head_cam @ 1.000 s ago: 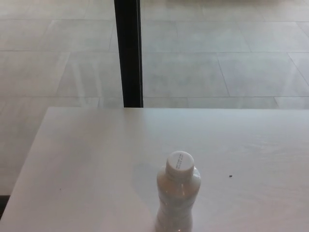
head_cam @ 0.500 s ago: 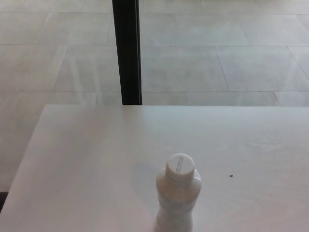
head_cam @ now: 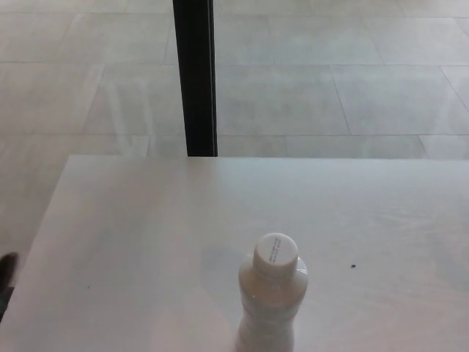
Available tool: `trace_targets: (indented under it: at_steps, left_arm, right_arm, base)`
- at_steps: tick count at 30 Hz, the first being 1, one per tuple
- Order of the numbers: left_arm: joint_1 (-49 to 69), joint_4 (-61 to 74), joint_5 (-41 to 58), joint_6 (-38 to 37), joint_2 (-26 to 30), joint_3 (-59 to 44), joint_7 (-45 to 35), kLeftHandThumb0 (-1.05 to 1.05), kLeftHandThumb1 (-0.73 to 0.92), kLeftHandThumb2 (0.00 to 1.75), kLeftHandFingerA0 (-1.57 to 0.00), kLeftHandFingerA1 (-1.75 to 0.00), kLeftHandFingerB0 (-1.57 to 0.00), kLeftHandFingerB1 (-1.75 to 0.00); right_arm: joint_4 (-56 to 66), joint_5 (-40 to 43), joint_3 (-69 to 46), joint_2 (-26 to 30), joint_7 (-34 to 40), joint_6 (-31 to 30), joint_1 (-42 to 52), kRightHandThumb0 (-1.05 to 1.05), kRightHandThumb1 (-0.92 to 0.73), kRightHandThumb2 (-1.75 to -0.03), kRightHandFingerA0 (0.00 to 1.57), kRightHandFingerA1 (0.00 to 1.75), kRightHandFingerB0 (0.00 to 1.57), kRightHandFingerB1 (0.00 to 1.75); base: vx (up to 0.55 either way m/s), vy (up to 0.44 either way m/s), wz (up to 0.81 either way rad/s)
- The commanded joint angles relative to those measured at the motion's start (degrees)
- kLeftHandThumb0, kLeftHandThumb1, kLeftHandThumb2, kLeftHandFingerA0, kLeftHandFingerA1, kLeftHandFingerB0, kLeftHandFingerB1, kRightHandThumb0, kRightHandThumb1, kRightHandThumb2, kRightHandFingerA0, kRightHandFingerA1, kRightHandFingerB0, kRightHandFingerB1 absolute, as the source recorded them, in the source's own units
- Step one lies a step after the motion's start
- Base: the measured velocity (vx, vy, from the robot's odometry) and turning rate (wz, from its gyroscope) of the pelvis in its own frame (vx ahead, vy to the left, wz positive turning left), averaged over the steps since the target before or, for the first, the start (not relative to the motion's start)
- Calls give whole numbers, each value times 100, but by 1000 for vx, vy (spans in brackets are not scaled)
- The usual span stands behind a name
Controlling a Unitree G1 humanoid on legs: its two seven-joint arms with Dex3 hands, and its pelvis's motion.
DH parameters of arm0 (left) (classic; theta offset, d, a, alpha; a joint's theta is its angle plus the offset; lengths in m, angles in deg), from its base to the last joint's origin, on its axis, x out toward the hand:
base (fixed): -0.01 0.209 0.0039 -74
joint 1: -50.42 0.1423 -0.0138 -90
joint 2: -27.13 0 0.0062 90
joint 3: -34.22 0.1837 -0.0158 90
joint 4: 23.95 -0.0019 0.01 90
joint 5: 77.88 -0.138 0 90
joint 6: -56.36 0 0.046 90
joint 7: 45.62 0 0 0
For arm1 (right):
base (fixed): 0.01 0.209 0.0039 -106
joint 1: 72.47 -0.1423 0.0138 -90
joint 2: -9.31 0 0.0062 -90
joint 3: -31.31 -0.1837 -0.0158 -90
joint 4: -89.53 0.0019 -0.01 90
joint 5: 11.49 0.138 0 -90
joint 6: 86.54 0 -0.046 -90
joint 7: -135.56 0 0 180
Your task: The robot uses its left hand to to lift the bottle kept on the middle of the desk and tilts it towards its right hand. It then uses its right hand to rotate its cap to open it and places the bottle and cap back on the desk
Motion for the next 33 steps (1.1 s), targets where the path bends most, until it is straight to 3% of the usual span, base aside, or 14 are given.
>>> trace_targets:
  at_steps: [1,2,4,6,7,14,20,21,25,26,27,29,30,33]
  left_arm:
    - [170,1282,97,974,-411,1458,-279,-66,61,61,-5,-42,-7,-27]
    - [147,1356,101,1055,-393,1525,-264,-68,61,61,-6,-43,-6,-27]
    - [33,1404,10,1088,-264,1706,-383,-76,44,90,0,-47,-5,-29]
    - [36,1468,55,1158,-208,1734,-322,-76,44,90,0,-47,-5,-29]
    - [-49,1517,-128,1203,-86,1854,-323,-76,45,89,-5,-48,-5,-28]
    - [-159,1759,-1027,1127,350,2469,-167,-85,48,90,0,-26,-3,-14]
    - [-273,1837,-2253,759,734,3158,128,-83,43,90,0,-29,0,-12]
    - [-309,1873,-2480,788,756,3297,219,-85,45,90,0,-26,0,-9]
    - [-318,1813,-2815,655,618,3505,525,-87,47,92,0,-24,0,-7]
    - [-305,1780,-2813,653,520,3523,627,-85,46,92,0,-24,0,-7]
    - [-291,1766,-2846,663,449,3544,725,-95,45,67,0,0,0,-5]
    - [-252,1687,-2902,664,237,3594,991,-95,42,69,0,0,0,-3]
    - [-232,1594,-2922,572,95,3615,1152,-96,44,70,0,0,0,-1]
    - [-225,1502,-2984,631,-109,3677,1342,-98,44,71,0,0,0,0]
  right_arm:
    - [728,180,914,-394,-256,-729,50,-86,-88,-67,13,41,12,28]
    - [709,172,946,-401,-251,-749,30,-84,-67,-110,16,55,0,37]
    - [654,226,985,-476,-217,-807,-47,-39,-42,-106,2,52,0,50]
    - [662,227,1012,-485,-197,-847,-76,-39,-42,-106,2,52,0,50]
    - [686,219,1000,-502,-149,-853,-80,-85,-86,-67,19,44,15,29]
    - [817,266,931,-442,-235,-942,-14,-83,-69,-106,18,53,7,42]
    - [864,287,925,-466,-243,-984,4,-82,-68,-106,20,54,10,43]
    - [869,283,918,-465,-243,-969,10,-83,-87,-68,27,46,19,30]
    - [871,247,875,-486,-159,-943,12,-81,-67,-105,25,55,16,44]
    - [883,302,843,-513,-129,-978,3,-82,-86,-66,32,48,25,30]
    - [893,347,821,-521,-130,-1009,6,-82,-68,-106,26,56,17,44]
    - [890,379,787,-528,-144,-994,45,-80,-86,-67,31,47,23,29]
    - [878,381,778,-525,-157,-977,61,-78,-68,-104,26,55,16,44]
    - [872,380,771,-518,-179,-957,88,-79,-86,-67,31,48,24,30]
  base:
    - [0,0,0]
    - [0,0,0]
    - [0,0,0]
    - [0,0,0]
    - [0,0,0]
    - [0,0,0]
    - [0,0,0]
    - [0,0,0]
    - [0,0,0]
    - [0,0,0]
    - [0,0,0]
    - [0,0,0]
    - [0,0,0]
    - [0,0,0]
